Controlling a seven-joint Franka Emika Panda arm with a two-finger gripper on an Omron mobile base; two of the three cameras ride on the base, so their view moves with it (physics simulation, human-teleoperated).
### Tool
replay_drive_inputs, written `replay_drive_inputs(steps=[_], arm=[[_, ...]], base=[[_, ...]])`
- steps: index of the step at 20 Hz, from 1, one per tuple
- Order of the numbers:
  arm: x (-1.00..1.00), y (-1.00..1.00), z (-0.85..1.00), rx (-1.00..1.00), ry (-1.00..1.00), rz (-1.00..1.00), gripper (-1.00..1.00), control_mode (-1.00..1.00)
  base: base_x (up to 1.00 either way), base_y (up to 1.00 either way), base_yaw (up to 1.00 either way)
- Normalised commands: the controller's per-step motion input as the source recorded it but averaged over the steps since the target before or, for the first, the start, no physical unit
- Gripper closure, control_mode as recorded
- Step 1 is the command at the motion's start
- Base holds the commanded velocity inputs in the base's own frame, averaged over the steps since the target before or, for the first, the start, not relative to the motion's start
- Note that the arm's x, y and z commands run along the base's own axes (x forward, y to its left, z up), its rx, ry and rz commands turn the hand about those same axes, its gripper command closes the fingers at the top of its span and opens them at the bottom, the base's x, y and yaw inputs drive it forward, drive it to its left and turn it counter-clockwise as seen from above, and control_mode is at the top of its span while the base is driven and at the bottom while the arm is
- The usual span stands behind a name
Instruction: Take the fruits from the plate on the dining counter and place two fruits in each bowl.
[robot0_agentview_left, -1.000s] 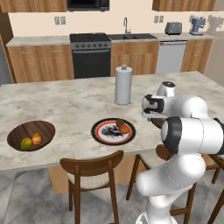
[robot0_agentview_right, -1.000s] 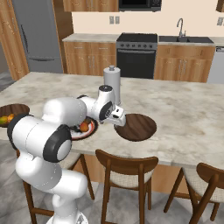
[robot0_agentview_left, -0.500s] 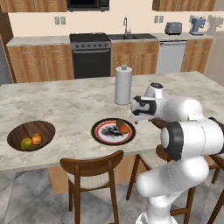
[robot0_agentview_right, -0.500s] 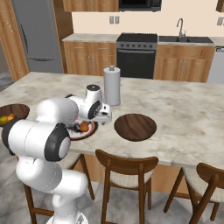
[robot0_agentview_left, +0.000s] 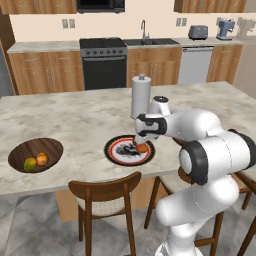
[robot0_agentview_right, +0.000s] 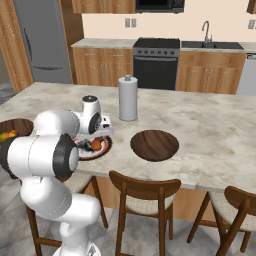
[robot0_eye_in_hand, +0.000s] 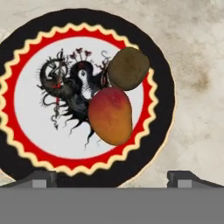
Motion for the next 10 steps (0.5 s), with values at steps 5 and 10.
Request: replay_drive_inputs(steps=[5,10], arm=[[0.19,0.28,-0.19,-0.07,0.04,0.03,-1.0,-1.0],[0.24,0.15,-0.26,-0.03,0.06,0.0,-1.0,-1.0]], base=[[0.0,0.0,0.0],[0.0,0.0,0.0]])
